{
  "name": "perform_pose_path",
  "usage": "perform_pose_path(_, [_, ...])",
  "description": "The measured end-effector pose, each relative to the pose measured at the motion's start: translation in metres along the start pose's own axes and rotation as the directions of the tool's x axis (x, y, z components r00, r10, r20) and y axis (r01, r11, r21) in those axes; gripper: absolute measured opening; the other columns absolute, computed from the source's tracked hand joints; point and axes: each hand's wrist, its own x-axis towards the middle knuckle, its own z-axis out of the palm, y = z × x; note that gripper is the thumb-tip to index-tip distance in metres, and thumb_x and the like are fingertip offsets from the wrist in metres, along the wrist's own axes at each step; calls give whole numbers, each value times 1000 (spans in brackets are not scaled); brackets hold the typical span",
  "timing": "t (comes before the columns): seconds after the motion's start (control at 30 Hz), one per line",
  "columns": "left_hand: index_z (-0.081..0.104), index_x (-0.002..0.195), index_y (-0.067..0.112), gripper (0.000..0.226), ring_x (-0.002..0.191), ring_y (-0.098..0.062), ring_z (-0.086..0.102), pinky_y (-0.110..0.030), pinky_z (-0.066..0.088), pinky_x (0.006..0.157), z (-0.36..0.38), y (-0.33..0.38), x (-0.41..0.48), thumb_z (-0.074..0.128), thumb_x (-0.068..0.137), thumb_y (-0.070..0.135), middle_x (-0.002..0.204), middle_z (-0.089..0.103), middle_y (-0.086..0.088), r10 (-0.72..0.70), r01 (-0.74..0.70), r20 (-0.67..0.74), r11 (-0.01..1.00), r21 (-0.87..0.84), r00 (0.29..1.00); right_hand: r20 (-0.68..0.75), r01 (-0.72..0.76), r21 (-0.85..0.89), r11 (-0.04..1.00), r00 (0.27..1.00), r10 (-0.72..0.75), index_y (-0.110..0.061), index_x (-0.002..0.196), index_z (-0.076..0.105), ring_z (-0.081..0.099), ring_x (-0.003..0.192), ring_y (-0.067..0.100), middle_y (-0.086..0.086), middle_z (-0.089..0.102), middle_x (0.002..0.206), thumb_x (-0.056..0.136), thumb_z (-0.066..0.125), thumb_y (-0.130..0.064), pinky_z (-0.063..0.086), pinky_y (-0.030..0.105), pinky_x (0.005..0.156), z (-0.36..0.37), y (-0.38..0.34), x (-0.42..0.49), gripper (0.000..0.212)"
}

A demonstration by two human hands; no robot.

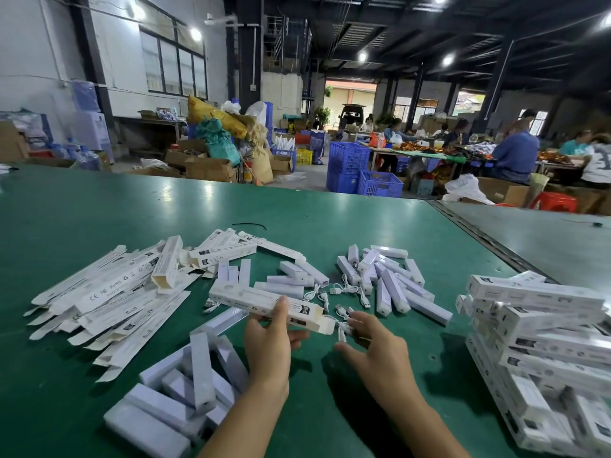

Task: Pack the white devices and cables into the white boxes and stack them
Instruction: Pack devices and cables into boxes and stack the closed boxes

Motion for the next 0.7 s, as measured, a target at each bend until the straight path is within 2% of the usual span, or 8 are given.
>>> perform_pose_path(0.17, [59, 99, 16, 14, 54, -23, 71, -24, 50, 44, 0, 0, 1, 63, 96, 28, 73, 75, 2, 10, -10, -19, 1000, -3, 1000, -39, 2, 73, 997, 999, 1, -18, 114, 73, 62, 84, -16, -27, 66, 90, 75, 84, -15, 39, -2, 82, -4, -2, 0, 41])
perform_pose_path(0.3, [59, 102, 15, 13, 53, -23, 70, -24, 51, 44, 1, 3, 1, 63, 97, 27, 82, 75, -2, 16, -17, -29, 1000, -21, 999, -40, 90, 89, 992, 995, -87, -17, 118, 71, 62, 93, -13, -18, 68, 107, 83, 78, -17, 41, 2, 89, -5, -5, -1, 36])
perform_pose_path(0.4, [58, 100, 16, 10, 55, -23, 71, -22, 49, 42, 2, 4, 0, 63, 97, 25, 86, 75, -4, 27, -27, -19, 1000, -10, 999, -29, 142, 124, 982, 990, -140, -16, 117, 71, 61, 110, -3, -9, 69, 117, 86, 74, -13, 44, 14, 100, -5, -7, -2, 31])
perform_pose_path(0.43, [58, 99, 17, 9, 55, -22, 71, -21, 48, 41, 3, 4, -1, 63, 96, 24, 85, 75, -4, 36, -36, -12, 999, -5, 999, -25, 158, 128, 979, 987, -156, -17, 116, 71, 61, 110, -3, -11, 69, 117, 86, 73, -12, 44, 14, 100, -4, -7, -2, 30])
perform_pose_path(0.57, [56, 96, 19, 10, 54, -21, 71, -20, 45, 40, 5, 2, -6, 65, 95, 23, 81, 76, -1, 76, -77, 40, 997, 29, 996, -15, 173, 134, 976, 985, -172, -18, 111, 74, 63, 89, -3, -16, 67, 102, 86, 73, -10, 45, 8, 78, 0, -4, 0, 26])
perform_pose_path(0.7, [59, 96, 20, 8, 59, -21, 72, -19, 46, 44, 6, 2, -10, 66, 94, 24, 82, 77, 0, 99, -106, 110, 992, 62, 989, 14, 67, 233, 970, 997, -72, -30, 100, 76, 66, 84, -4, -24, 73, 88, 84, 75, -8, 47, 9, 77, -2, 0, 3, 27])
